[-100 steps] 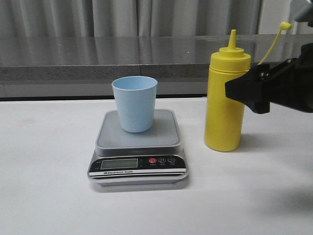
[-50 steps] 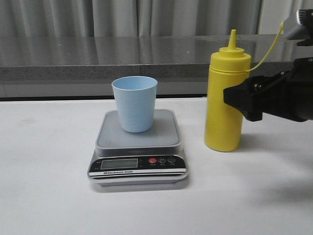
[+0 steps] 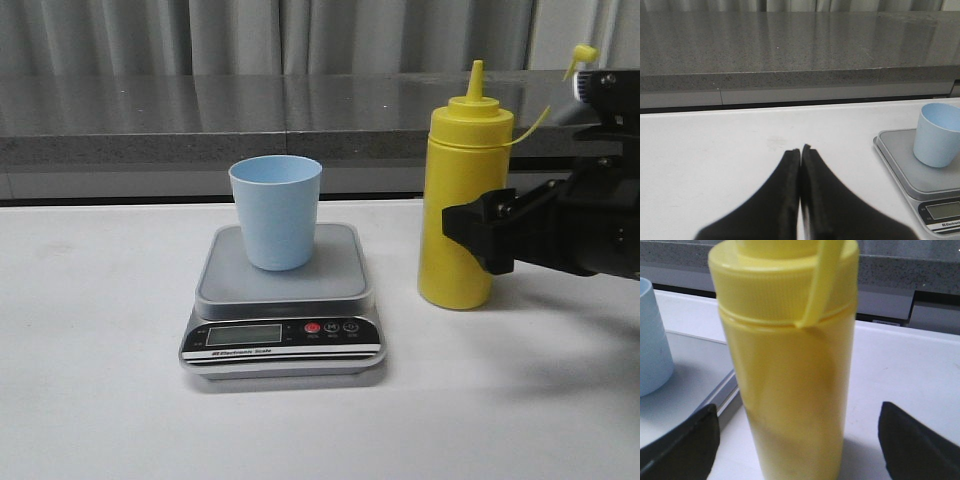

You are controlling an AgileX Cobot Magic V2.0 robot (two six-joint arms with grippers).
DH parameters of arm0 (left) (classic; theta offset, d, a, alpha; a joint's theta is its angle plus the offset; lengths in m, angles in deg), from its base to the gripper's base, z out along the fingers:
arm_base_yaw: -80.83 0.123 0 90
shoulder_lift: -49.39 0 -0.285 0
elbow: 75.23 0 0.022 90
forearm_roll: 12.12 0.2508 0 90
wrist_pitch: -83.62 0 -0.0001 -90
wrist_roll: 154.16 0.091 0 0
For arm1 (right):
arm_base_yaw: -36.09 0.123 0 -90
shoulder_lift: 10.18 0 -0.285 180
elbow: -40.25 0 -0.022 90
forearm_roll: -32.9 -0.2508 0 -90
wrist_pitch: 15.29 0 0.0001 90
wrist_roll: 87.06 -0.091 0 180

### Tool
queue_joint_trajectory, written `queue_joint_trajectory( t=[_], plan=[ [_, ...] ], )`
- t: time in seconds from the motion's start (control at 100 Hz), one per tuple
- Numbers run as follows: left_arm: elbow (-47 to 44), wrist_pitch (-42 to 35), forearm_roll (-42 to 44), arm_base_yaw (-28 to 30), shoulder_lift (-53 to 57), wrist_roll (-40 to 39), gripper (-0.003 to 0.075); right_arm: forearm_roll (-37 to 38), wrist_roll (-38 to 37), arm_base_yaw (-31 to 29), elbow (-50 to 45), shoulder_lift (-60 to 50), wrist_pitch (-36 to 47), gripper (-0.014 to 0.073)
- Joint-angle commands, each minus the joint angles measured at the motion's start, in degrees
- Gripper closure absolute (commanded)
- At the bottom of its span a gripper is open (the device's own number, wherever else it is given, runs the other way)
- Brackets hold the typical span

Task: Pour seasoning into cup on scale with both arms
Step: 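Move the right gripper to the yellow squeeze bottle and grasp it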

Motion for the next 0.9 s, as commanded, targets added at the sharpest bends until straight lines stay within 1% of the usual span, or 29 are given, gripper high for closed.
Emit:
queue_joint_trajectory(
  t=[0.0,0.37,0.73,0.89],
  plan=[
    [1.7,-4.6,-0.5,0.2,-0.5,-0.1,0.0740,-0.1,0.7,0.0,1.9,-1.1,9.0,-0.0042],
    [1.7,-4.6,-0.5,0.2,-0.5,-0.1,0.0740,1.6,0.7,0.0,5.8,2.2,9.7,-0.0042],
    [1.7,-4.6,-0.5,0.2,-0.5,-0.1,0.0740,1.8,0.7,0.0,9.3,2.2,9.3,-0.0040],
    [1.7,-4.6,-0.5,0.2,-0.5,-0.1,0.0740,1.8,0.7,0.0,9.3,2.2,8.8,-0.0029]
  ],
)
